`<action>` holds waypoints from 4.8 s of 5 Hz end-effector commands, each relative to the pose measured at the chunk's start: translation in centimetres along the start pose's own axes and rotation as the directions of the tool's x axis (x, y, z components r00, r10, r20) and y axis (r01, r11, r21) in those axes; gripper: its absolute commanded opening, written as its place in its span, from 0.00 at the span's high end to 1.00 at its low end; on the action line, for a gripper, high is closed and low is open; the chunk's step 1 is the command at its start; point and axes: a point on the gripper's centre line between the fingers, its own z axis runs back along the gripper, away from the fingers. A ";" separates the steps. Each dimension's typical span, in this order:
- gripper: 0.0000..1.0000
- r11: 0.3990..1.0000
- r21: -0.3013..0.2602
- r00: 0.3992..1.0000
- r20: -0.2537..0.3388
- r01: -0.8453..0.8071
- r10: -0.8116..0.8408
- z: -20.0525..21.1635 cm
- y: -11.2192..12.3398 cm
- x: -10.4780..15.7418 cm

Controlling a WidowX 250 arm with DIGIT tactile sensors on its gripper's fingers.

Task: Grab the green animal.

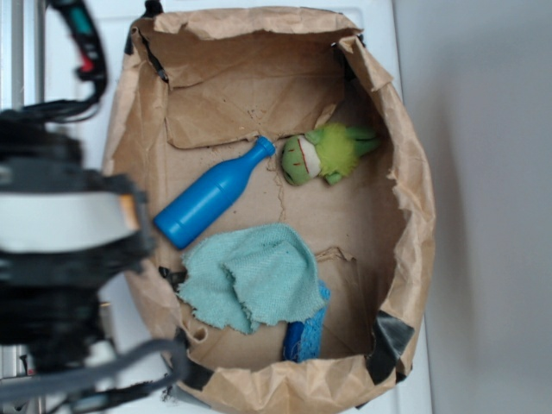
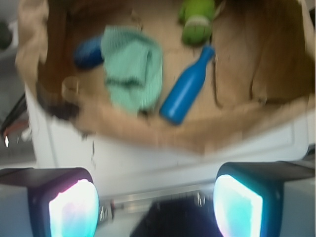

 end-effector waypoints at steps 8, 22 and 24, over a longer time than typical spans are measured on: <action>0.00 0.986 0.104 0.991 0.043 -0.133 0.130 -13.2 4.8 13.8; 0.00 0.947 0.034 0.942 0.125 -0.318 0.312 -11.9 10.6 8.4; 0.00 0.940 0.033 0.927 0.179 -0.341 0.330 -14.7 9.0 12.8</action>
